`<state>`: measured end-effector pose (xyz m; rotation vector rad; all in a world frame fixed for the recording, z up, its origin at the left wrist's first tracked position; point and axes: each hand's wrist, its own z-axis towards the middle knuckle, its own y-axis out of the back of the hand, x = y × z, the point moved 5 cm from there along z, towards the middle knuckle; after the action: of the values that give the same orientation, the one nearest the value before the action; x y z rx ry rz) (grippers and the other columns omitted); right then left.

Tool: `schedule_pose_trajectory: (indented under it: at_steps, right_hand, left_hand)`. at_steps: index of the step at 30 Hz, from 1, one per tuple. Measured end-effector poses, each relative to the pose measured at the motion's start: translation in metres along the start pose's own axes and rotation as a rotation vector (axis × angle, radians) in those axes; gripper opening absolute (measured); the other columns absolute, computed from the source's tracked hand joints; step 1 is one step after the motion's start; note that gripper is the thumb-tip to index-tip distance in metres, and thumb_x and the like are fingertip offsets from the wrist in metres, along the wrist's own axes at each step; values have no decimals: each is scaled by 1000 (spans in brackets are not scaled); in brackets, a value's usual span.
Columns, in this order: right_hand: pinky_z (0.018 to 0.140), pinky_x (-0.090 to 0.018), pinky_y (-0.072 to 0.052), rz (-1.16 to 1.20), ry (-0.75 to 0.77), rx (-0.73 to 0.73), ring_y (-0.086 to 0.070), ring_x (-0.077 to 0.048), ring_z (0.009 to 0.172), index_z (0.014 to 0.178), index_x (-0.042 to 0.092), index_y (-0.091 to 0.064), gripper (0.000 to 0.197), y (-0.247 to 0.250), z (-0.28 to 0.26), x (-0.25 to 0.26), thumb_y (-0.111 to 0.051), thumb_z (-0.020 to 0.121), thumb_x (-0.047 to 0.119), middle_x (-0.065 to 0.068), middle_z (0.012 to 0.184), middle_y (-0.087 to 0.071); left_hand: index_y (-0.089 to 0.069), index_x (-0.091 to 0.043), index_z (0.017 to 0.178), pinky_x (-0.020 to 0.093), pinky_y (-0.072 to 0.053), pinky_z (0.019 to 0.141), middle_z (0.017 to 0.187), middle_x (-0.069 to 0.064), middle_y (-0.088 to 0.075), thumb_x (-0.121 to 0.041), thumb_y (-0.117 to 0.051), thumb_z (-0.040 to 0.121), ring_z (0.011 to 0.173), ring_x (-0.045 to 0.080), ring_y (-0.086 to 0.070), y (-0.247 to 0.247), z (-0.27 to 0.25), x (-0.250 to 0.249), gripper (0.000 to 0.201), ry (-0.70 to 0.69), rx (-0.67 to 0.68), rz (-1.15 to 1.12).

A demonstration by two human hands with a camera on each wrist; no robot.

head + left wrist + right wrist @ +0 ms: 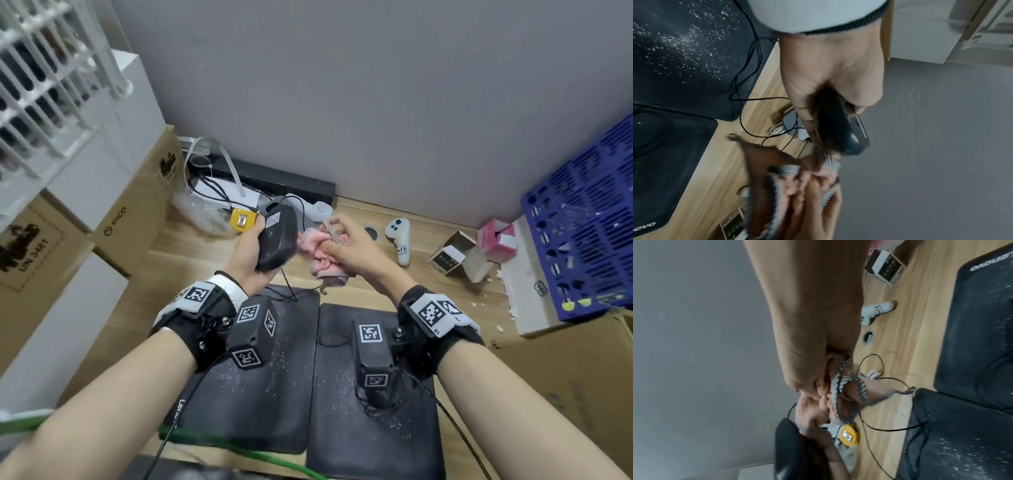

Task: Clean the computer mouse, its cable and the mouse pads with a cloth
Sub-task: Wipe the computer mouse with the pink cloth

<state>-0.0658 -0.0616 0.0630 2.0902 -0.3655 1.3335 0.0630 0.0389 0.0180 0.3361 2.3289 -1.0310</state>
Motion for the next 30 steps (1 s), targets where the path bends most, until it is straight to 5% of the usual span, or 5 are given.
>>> schedule_pose_trajectory:
  at_steps: [4,9,15,22,30]
  right_hand:
    - [64,-33,-52,102,116,-237,-66,-24,82,103,22,-58,16,20,3,30,-53,90,15,-6,99,-68]
    - [68,-29,-43,62,202,-17,-59,-29,76,106,9,-65,28,-4,-5,51,-46,85,8,-26,102,-66]
    - [91,-16,-36,-213,282,88,-49,-7,107,109,17,-70,30,4,-39,31,-67,81,6,0,115,-52]
    - [77,-18,-42,-401,372,234,-54,-11,87,97,8,-68,21,3,-61,25,-74,77,6,3,90,-57]
    - [63,-25,-48,-211,278,-37,-61,-16,75,88,6,-70,4,33,-50,25,-68,85,8,-5,86,-67]
  left_hand:
    - [-55,1,120,31,-58,64,89,17,-67,-38,-40,101,71,24,-67,-10,-10,5,46,-10,18,-64]
    - [-58,-13,107,27,-54,63,86,8,-68,-42,-31,104,63,15,-67,-24,-13,14,39,-95,-94,77]
    - [-57,-11,104,22,-54,47,88,7,-67,-40,-22,105,72,17,-64,-39,-18,25,45,-133,-175,130]
    - [-58,-13,102,31,-55,71,99,13,-65,-45,-23,100,78,24,-65,-41,-19,47,48,-39,-225,185]
    - [-62,-10,107,25,-55,55,92,10,-69,-43,-26,104,69,17,-66,-62,-23,61,48,3,-56,269]
